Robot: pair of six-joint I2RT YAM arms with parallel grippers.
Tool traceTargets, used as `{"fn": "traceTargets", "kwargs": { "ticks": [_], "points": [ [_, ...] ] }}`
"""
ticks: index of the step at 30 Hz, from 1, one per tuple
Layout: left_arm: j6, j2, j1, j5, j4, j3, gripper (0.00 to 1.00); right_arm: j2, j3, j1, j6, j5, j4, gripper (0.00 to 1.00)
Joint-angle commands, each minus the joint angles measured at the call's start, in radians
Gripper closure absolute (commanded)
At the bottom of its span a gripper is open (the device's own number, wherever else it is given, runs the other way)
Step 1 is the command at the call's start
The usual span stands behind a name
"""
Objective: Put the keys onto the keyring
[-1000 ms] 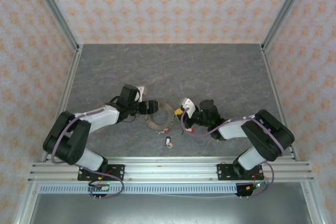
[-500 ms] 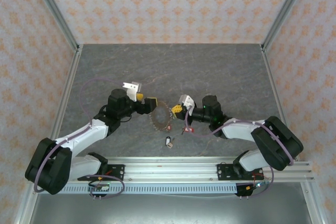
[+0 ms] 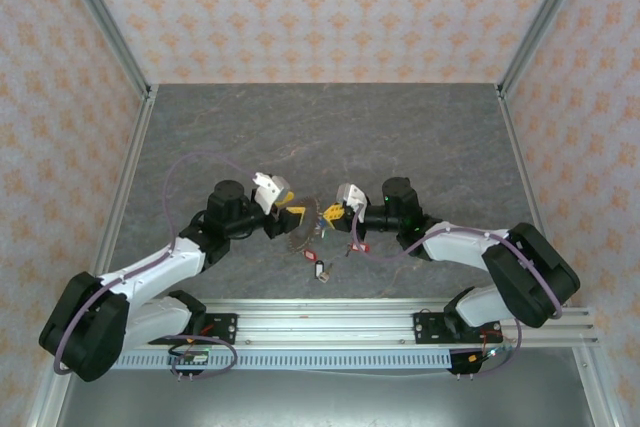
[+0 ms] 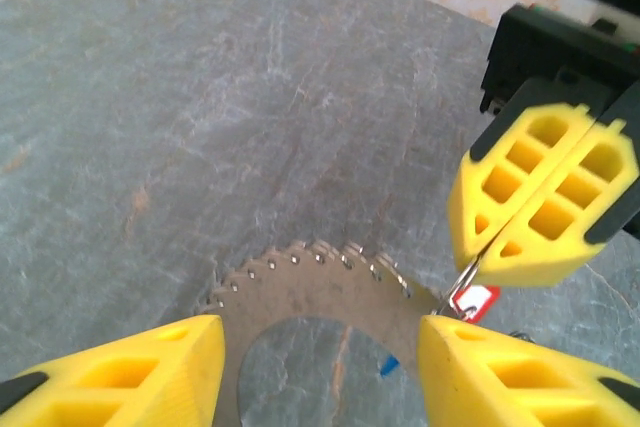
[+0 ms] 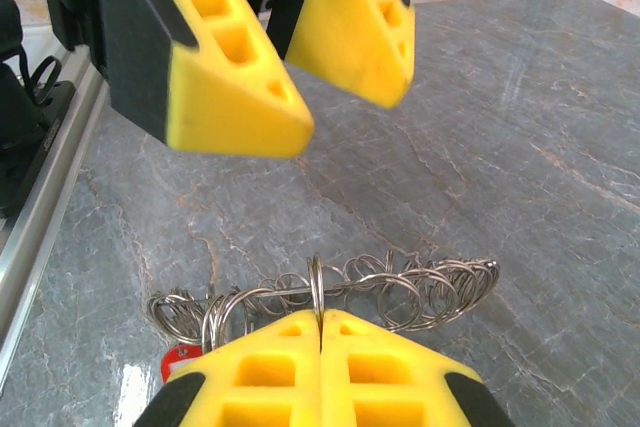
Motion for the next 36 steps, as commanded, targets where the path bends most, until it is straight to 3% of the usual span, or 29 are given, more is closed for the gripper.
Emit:
{"fn": "traceTargets", "kwargs": {
  "ticks": [1, 8, 16, 23, 36],
  "points": [
    [0.064, 0.030, -0.003, 0.031, 0.053, -0.018, 0.48, -0.021, 0.025, -0.004, -0.048, -0.062, 0.008, 1.00],
    [0.066, 0.178, -0.003, 0.151, 0.167, 0.013, 0.48, -0.007, 0.031, -0.005, -0.077, -0.072, 0.005, 1.00],
    [0.143, 0.243, -0.004, 0.308, 0.077, 0.100, 0.55, 0.004, 0.044, -0.009, -0.076, -0.091, -0.003, 1.00],
    [0.185, 0.283, -0.004, 0.332, 0.021, 0.140, 0.61, 0.006, 0.057, -0.009, -0.071, -0.107, -0.004, 1.00],
    [0.182, 0.180, -0.004, 0.281, 0.005, 0.070, 0.59, 0.026, 0.063, -0.011, -0.062, -0.084, 0.000, 1.00]
  ]
}}
